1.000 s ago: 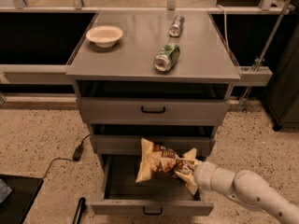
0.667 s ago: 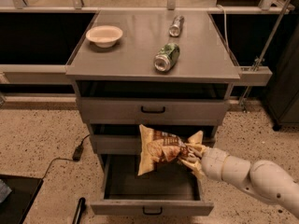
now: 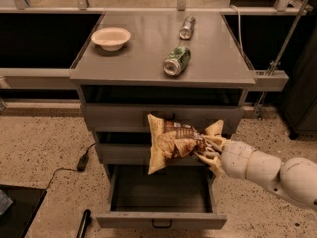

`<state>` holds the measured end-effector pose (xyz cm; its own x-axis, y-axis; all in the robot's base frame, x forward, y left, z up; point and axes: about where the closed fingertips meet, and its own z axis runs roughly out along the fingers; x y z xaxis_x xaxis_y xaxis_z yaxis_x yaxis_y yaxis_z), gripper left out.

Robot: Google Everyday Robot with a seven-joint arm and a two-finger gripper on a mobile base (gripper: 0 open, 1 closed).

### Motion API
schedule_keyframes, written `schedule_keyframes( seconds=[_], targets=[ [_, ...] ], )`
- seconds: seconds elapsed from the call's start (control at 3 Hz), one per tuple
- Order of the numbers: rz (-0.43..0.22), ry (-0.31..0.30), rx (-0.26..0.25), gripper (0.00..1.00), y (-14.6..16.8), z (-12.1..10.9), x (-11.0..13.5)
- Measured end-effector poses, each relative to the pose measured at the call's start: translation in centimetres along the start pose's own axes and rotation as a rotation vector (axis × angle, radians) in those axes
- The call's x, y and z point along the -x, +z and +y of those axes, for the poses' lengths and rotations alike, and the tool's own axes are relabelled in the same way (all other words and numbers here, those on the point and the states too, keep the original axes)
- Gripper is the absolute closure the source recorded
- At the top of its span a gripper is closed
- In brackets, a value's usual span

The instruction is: Pick brown chip bag from bottom drawer and place on counter

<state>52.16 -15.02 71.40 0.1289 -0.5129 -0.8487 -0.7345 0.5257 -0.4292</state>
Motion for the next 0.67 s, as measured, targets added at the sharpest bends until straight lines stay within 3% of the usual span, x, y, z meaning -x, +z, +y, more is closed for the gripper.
schedule_keyframes(
  seconds=[0.33, 0.67],
  targets=[
    [0.000, 0.001, 0.001, 1.00, 0.0, 0.0, -0.1],
    [-0.068, -0.109, -0.022, 1.00, -0.6, -1.9, 6.3]
  ],
)
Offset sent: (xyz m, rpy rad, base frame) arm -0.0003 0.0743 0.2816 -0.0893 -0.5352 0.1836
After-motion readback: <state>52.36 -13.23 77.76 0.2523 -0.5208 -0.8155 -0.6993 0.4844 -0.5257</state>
